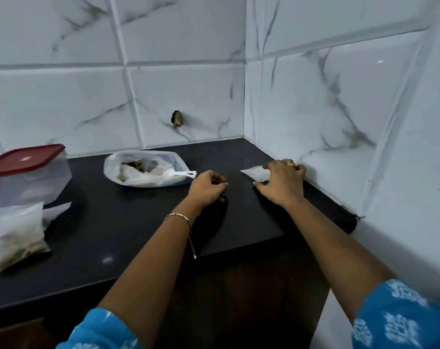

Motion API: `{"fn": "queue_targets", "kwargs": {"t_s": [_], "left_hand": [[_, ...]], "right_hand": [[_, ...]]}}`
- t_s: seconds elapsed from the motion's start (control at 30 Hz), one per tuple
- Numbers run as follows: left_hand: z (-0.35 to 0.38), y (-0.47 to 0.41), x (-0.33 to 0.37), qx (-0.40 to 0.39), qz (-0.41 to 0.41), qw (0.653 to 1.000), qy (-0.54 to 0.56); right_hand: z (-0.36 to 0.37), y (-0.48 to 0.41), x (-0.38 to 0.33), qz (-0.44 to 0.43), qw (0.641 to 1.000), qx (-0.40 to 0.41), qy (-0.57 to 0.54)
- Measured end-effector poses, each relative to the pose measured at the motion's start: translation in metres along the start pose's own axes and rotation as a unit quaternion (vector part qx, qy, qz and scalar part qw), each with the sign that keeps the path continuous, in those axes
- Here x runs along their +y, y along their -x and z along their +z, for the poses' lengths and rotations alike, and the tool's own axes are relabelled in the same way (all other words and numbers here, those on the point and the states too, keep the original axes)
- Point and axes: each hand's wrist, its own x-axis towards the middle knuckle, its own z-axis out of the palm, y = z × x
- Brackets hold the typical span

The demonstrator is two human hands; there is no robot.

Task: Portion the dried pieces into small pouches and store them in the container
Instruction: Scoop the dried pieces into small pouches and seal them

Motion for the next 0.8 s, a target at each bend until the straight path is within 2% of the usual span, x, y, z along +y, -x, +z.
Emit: {"fn": "queue_targets", "kwargs": {"t_s": [0.23, 0.33, 0.43, 0.5, 0.57, 0.6, 0.7, 0.8], "left_hand": [[-0.003, -0.002, -0.004, 0.004, -0.019, 0.995, 0.098], [-0.002, -0.001, -0.002, 0.003, -0.021, 0.994, 0.112], [-0.001, 0.005, 0.001, 0.005, -0.010, 0.991, 0.132], [-0.002, 0.011, 0.004, 0.012, 0.001, 0.987, 0.157], [-0.005, 0.018, 0.009, 0.022, -0.001, 0.978, 0.208], [-0.008, 0.022, 0.011, 0.027, -0.006, 0.970, 0.241], [-0.016, 0.033, 0.016, 0.045, -0.014, 0.945, 0.322], [-0.029, 0.047, 0.016, 0.052, -0.009, 0.934, 0.353]], "right_hand": [[0.008, -0.013, -0.006, -0.036, 0.999, 0.020, 0.013], [0.006, -0.013, -0.005, -0.034, 0.998, 0.059, -0.003], [0.000, -0.009, -0.006, -0.017, 0.991, 0.117, -0.058], [-0.010, -0.005, -0.011, 0.013, 0.979, 0.153, -0.136], [-0.025, 0.000, -0.021, 0.070, 0.950, 0.160, -0.260], [-0.033, 0.002, -0.028, 0.104, 0.924, 0.147, -0.338], [-0.052, 0.005, -0.052, 0.168, 0.822, 0.084, -0.538], [-0.064, 0.012, -0.077, 0.206, 0.736, -0.016, -0.645]]}}
